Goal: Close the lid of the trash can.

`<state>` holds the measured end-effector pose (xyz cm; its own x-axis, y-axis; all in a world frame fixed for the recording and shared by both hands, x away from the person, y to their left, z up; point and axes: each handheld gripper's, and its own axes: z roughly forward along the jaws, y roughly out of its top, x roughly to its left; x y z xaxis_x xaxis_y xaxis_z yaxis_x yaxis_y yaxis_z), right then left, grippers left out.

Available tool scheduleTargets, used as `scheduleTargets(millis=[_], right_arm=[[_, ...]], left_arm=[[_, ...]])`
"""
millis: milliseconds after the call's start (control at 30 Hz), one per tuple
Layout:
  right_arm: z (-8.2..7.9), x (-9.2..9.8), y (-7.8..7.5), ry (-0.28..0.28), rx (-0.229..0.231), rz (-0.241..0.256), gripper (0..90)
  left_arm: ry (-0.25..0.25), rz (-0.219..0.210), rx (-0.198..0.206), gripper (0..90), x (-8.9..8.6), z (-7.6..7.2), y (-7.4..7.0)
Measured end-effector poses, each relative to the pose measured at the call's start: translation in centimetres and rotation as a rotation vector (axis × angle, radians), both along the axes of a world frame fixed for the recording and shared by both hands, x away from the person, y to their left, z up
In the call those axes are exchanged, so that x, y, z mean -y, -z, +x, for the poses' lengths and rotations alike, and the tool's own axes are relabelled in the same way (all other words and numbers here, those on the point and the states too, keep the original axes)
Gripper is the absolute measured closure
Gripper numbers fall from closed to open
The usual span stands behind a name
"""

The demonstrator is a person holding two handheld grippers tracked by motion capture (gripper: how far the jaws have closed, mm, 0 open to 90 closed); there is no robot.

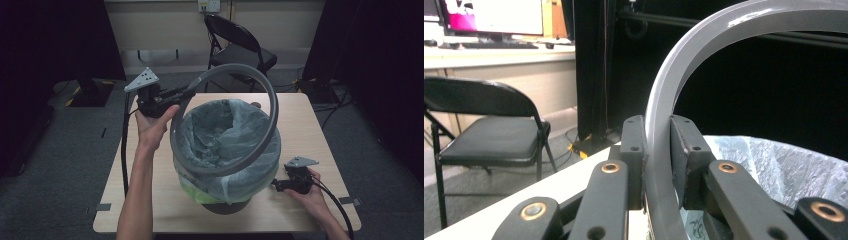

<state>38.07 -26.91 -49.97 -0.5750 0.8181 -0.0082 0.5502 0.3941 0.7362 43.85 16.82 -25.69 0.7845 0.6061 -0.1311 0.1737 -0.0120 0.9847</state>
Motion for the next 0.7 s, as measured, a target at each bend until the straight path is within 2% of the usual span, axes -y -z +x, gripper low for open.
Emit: scheduleTargets(millis=[67,167,333,433,500,700], right_arm=[[0.0,0.0,0.0,0.000,0.000,0.000,16.2],[0.0,0.0,0.0,-0.001,0.000,0.000,16.2],[0.0,0.0,0.0,-0.001,0.000,0.000,16.3],[0.0,0.0,0.0,-0.001,0.000,0.000,16.2],[0.0,0.0,0.0,-0.002,0.000,0.000,16.2],[0.0,0.0,0.0,-0.002,-0.002,0.002,15.9]], left_arm=[[0.001,0.012,0.003,77.4,0.0,0.0,0.0],[0.007,0.023,-0.017,77.1,0.3,0.2,0.1],[0.031,0.006,-0.032,76.8,0.4,0.5,0.3],[0.012,0.032,-0.036,77.3,0.5,0.6,0.6],[0.017,0.011,-0.043,75.9,0.3,0.7,0.8],[0.012,0.003,-0.051,69.8,-0.1,0.7,1.1]])
